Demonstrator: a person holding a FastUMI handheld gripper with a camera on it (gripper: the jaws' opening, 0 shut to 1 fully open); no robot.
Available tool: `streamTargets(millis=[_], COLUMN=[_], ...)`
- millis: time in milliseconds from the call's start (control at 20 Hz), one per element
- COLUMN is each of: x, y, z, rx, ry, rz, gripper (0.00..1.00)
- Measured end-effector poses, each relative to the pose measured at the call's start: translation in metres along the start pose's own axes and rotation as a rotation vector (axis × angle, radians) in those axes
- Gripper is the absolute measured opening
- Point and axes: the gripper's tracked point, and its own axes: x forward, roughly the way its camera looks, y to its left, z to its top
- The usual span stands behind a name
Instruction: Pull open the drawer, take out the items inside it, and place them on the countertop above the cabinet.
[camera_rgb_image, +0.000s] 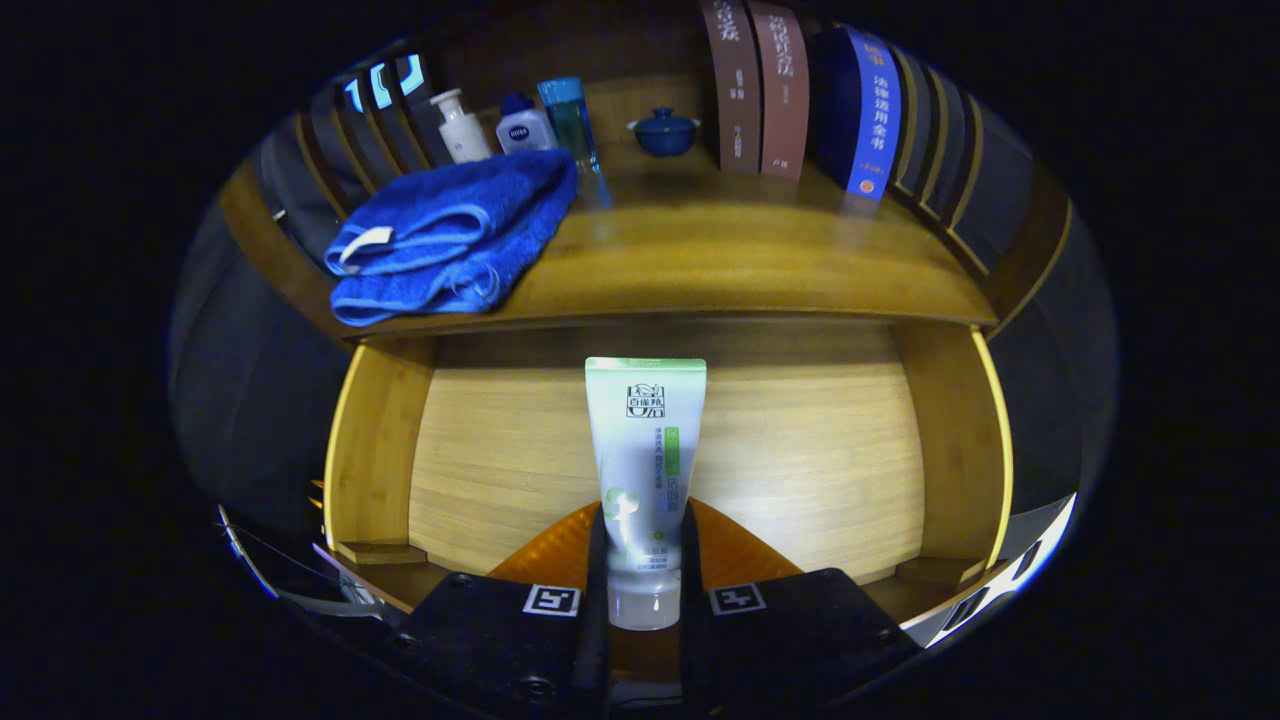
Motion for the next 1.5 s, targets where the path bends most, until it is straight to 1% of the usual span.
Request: streamTargets(millis=[150, 350, 500, 600, 700, 900, 1100, 1250, 1350, 1500], x=[-0.017, -0.026, -0.011, 0.002, 0.018, 0.051, 0.082, 0.085, 0.09, 0.082], y=[-0.006, -0.006, 0.0, 0.0, 0.001, 0.001, -0.004, -0.008, -0.011, -0.012], z=[0.027, 0.085, 0.128, 0.154, 0.171, 0.191, 0.195, 0.198, 0.2, 0.201], rx=[-0.005, -0.002, -0.003, -0.005, -0.005, 0.001, 0.007, 0.041, 0.049, 0.039], ry=[-0.071, -0.137, -0.168, -0.17, -0.155, -0.115, -0.082, -0.087, -0.098, -0.115], rz=[-0.008, -0.005, 0.007, -0.003, -0.015, -0.033, -0.05, -0.048, -0.039, -0.055], gripper=[0.32, 0.32, 0.32, 0.32, 0.32, 0.32, 0.32, 0.33, 0.51, 0.81])
